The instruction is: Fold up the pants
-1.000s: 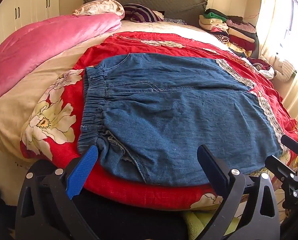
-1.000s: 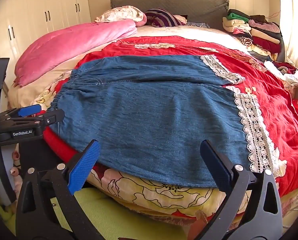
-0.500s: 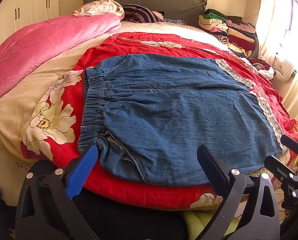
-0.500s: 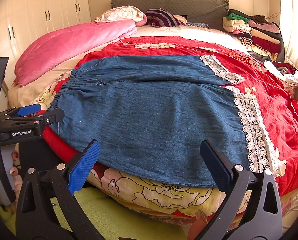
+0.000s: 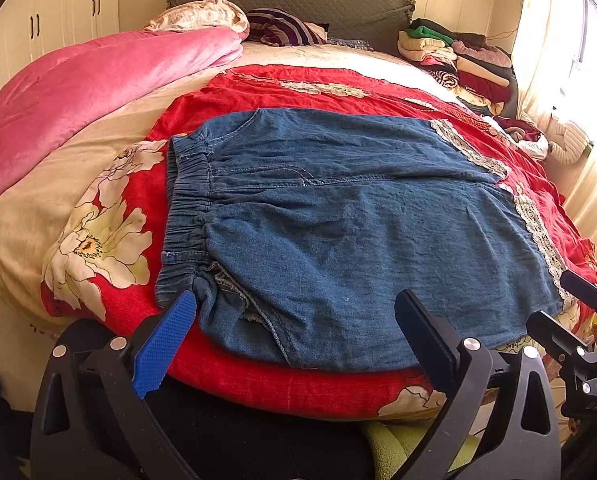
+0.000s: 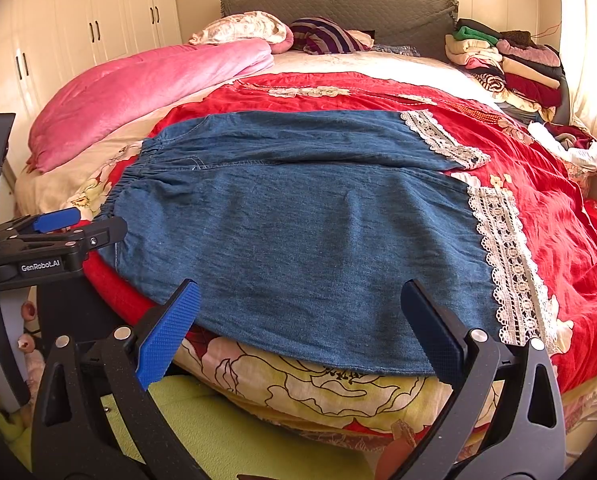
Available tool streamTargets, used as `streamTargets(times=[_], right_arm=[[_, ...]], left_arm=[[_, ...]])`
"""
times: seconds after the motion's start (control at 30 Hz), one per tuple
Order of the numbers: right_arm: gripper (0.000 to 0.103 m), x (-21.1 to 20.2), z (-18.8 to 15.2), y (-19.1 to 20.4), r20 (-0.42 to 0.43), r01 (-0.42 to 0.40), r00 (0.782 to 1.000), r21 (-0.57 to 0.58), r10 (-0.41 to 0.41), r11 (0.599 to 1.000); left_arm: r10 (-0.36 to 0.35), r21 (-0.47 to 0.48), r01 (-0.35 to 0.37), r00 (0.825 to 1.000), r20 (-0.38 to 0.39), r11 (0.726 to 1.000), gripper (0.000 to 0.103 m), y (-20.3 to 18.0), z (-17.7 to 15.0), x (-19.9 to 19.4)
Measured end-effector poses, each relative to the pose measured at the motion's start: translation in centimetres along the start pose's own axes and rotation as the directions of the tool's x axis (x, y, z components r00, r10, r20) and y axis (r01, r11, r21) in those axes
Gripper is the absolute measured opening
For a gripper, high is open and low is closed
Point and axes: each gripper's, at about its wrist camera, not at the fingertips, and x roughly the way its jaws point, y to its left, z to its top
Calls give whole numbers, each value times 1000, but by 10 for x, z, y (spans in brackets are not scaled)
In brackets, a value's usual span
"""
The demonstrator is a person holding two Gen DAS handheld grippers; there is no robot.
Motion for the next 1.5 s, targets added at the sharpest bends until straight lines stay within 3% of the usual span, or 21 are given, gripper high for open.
streamTargets(times=[0.87, 1.13, 1.5], right_arm=[[95, 4, 14, 2, 17, -30, 999, -7, 30, 1000], [95, 14, 51, 13, 60, -38, 997, -73, 42, 997], [95, 69, 125, 21, 25, -101, 994, -146, 106, 984]], left_arm=[[11, -7, -11, 1000, -1, 1000, 99, 8, 7, 7], [15, -20, -15, 1000, -2, 1000, 99, 25, 33, 18], [43, -88, -47, 998, -44, 995, 99, 75, 85, 61]])
